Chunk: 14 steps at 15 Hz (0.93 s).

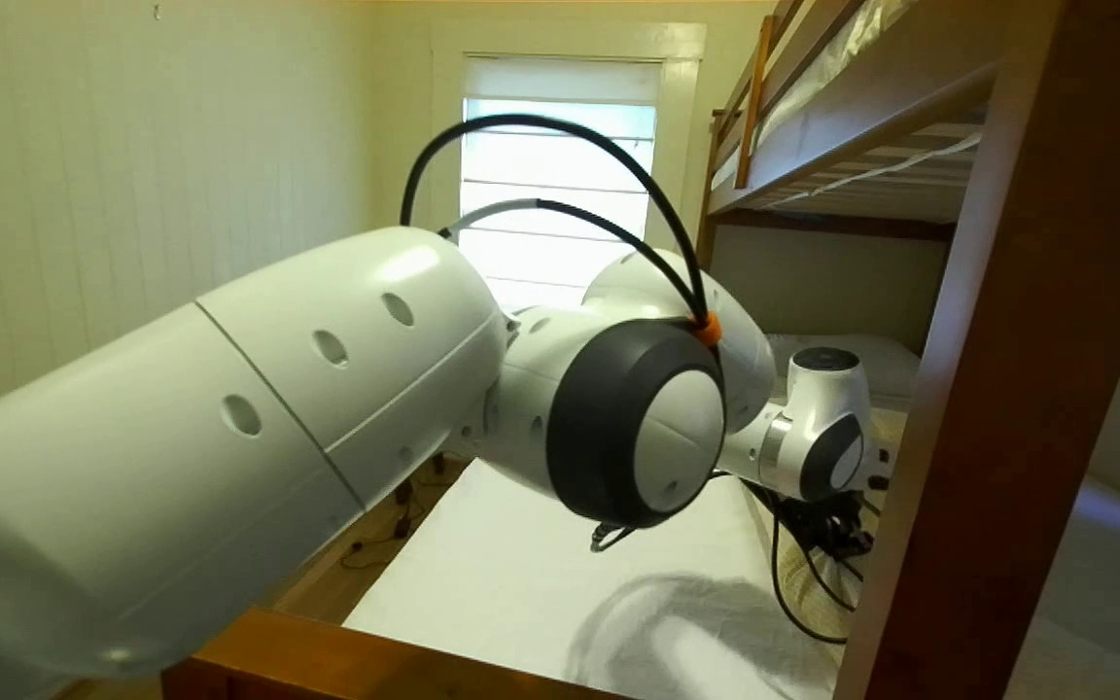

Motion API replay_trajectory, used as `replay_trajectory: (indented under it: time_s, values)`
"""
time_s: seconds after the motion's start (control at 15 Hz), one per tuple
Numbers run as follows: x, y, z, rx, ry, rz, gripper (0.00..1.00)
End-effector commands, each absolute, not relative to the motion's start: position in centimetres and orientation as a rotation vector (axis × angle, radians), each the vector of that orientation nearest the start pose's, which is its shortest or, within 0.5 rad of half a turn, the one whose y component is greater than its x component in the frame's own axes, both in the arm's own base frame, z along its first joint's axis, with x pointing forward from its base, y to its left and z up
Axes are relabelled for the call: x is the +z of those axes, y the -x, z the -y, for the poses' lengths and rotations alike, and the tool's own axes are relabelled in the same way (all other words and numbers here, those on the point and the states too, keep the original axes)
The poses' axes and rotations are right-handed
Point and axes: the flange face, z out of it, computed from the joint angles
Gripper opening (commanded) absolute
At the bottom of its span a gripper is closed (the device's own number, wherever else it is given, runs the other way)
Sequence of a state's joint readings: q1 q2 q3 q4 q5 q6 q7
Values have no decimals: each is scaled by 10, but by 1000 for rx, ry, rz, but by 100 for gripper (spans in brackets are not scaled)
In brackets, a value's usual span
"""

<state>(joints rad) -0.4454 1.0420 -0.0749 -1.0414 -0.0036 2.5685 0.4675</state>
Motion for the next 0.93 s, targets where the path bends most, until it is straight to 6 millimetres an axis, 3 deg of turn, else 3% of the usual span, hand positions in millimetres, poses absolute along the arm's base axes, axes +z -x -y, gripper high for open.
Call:
replay_trajectory:
  time_s: [0.0, 0.2, 0.27, 0.4, 0.53, 0.67, 0.87]
  values:
    - [281, -729, 306, -699, 2806, -1118, 1]
    - [303, -727, 254, -623, 2772, -967, 1]
    - [282, -738, 297, -697, 2806, -1078, 4]
    - [292, -734, 279, -674, 2812, -1020, 4]
    - [295, -729, 278, -661, 2818, -1009, 4]
    - [293, -727, 277, -652, 2818, -1006, 4]
    - [276, -708, 264, -475, 2729, -1019, 1]
